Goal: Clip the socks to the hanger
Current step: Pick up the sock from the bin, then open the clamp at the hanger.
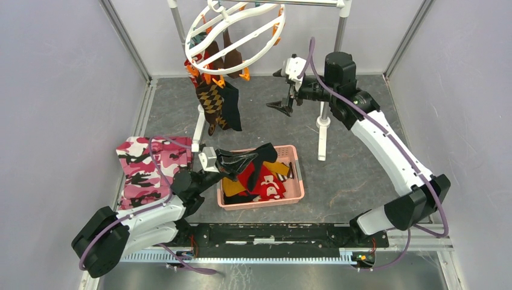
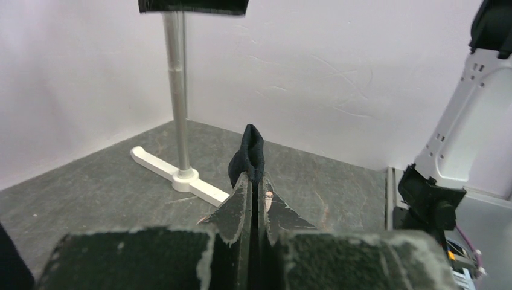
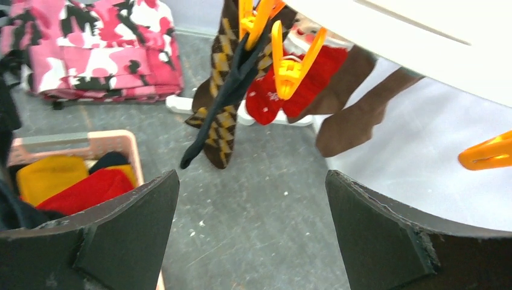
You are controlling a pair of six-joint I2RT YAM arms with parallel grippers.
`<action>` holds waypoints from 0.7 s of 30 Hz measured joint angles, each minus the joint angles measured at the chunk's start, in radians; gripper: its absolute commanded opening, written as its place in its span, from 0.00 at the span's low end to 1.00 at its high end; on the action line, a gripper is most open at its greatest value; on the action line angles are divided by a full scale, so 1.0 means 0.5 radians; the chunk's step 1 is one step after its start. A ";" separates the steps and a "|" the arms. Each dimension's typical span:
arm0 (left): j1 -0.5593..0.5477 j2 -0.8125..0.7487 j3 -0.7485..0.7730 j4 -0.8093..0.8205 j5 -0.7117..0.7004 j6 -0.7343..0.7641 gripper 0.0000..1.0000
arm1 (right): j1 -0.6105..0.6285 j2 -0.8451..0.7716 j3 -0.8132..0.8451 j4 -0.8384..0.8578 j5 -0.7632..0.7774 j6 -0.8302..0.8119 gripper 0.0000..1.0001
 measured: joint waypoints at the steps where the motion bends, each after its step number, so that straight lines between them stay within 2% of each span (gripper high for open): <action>1: 0.008 0.001 0.000 0.021 -0.019 -0.001 0.02 | 0.008 -0.021 -0.053 0.090 0.041 0.014 0.98; 7: 0.043 -0.001 -0.001 0.101 -0.102 0.001 0.02 | 0.217 -0.122 -0.372 0.525 0.275 0.013 0.94; 12: 0.049 -0.050 -0.047 0.084 -0.167 0.011 0.02 | 0.381 -0.118 -0.396 0.848 0.500 0.097 0.86; 21: 0.049 -0.141 -0.082 0.029 -0.226 0.082 0.02 | 0.423 -0.047 -0.396 1.131 0.797 0.313 0.77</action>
